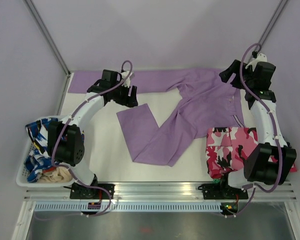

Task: Fold and stack the trousers
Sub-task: Flatten the trousers out

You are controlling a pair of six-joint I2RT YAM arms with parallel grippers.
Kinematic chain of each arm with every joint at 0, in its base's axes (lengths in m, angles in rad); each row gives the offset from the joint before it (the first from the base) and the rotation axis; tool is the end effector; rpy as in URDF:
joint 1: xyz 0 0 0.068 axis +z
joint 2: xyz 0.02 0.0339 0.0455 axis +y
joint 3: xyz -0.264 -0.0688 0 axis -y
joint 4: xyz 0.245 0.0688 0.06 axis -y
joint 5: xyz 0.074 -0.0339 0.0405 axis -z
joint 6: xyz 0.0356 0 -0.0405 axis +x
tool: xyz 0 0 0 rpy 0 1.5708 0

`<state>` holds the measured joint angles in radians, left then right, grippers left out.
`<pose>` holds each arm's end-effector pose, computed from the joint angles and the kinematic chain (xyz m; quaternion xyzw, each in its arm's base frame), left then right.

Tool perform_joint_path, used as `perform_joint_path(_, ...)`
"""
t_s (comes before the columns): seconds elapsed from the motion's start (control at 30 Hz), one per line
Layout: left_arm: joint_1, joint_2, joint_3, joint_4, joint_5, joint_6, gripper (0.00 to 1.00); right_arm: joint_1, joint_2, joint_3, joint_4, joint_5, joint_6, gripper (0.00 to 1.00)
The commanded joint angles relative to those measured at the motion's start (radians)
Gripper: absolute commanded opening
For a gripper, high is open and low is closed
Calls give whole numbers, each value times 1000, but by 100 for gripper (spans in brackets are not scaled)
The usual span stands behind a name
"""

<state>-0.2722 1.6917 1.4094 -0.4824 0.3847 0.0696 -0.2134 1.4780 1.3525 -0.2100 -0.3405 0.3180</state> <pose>0.3634 -0.1153 0.2909 0.2274 0.8770 -0.2139 0.3652 0.3423 -0.0620 0.3698 0.1163 0.8010 0.1678 0.5627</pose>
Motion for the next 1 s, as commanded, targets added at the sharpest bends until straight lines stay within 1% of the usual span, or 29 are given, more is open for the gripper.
perform_joint_path(0.0,-31,-7,-16,-151,-90,17,76,-4,-134,-108,-6,8,-2,95)
perform_joint_path(0.03,-36,-19,-33,-154,-145,-49,75,-4,-159,-151,0,15,15,95)
perform_joint_path(0.07,-41,-38,-88,-150,-180,-104,75,-4,-201,-170,14,21,26,95)
perform_joint_path(0.1,-45,-94,-124,-134,-211,-155,75,-4,-218,-188,20,18,39,95)
perform_joint_path(0.13,-45,-125,-166,-101,-258,-275,75,-4,-237,-209,26,11,61,95)
perform_joint_path(0.17,-45,-159,-253,-78,-274,-340,75,-4,-264,-246,38,5,72,96)
perform_joint_path(0.2,-47,-234,-303,-52,-286,-405,75,-4,-277,-265,43,-8,82,96)
perform_joint_path(0.23,-45,-275,-417,23,-290,-530,75,-4,-286,-297,44,-14,87,96)
perform_joint_path(0.3,-48,-355,-534,111,-279,-644,75,-4,-301,-323,41,-23,104,96)
perform_joint_path(0.33,-47,-421,-634,152,-296,-739,75,-3,-306,-344,40,-35,108,96)
perform_joint_path(0.37,-47,-443,-677,215,-314,-779,74,-3,-314,-352,41,-40,119,96)
perform_joint_path(0.43,-47,-478,-760,258,-374,-844,74,3,-323,-375,47,-46,134,96)
perform_joint_path(0.47,-47,-481,-782,290,-380,-858,74,5,-332,-383,55,-46,142,96)
perform_joint_path(0.53,-47,-481,-829,326,-440,-895,73,11,-338,-398,61,-46,161,96)
perform_joint_path(0.63,-47,-449,-862,441,-435,-930,72,16,-346,-408,69,-46,177,96)
perform_joint_path(0.7,-47,-405,-866,520,-432,-945,70,17,-349,-408,69,-48,184,95)
perform_joint_path(0.77,-47,-368,-868,567,-420,-958,69,19,-352,-411,69,-46,190,95)
perform_joint_path(0.83,-50,-301,-860,625,-403,-962,66,19,-358,-409,64,-38,182,95)
perform_joint_path(0.87,-48,-279,-856,633,-406,-972,64,19,-360,-408,55,-34,179,96)
perform_joint_path(0.9,-50,-235,-853,637,-411,-981,63,17,-361,-406,52,-22,176,96)
perform_joint_path(0.97,-53,-195,-830,621,-426,-1002,60,19,-364,-403,44,-9,171,96)
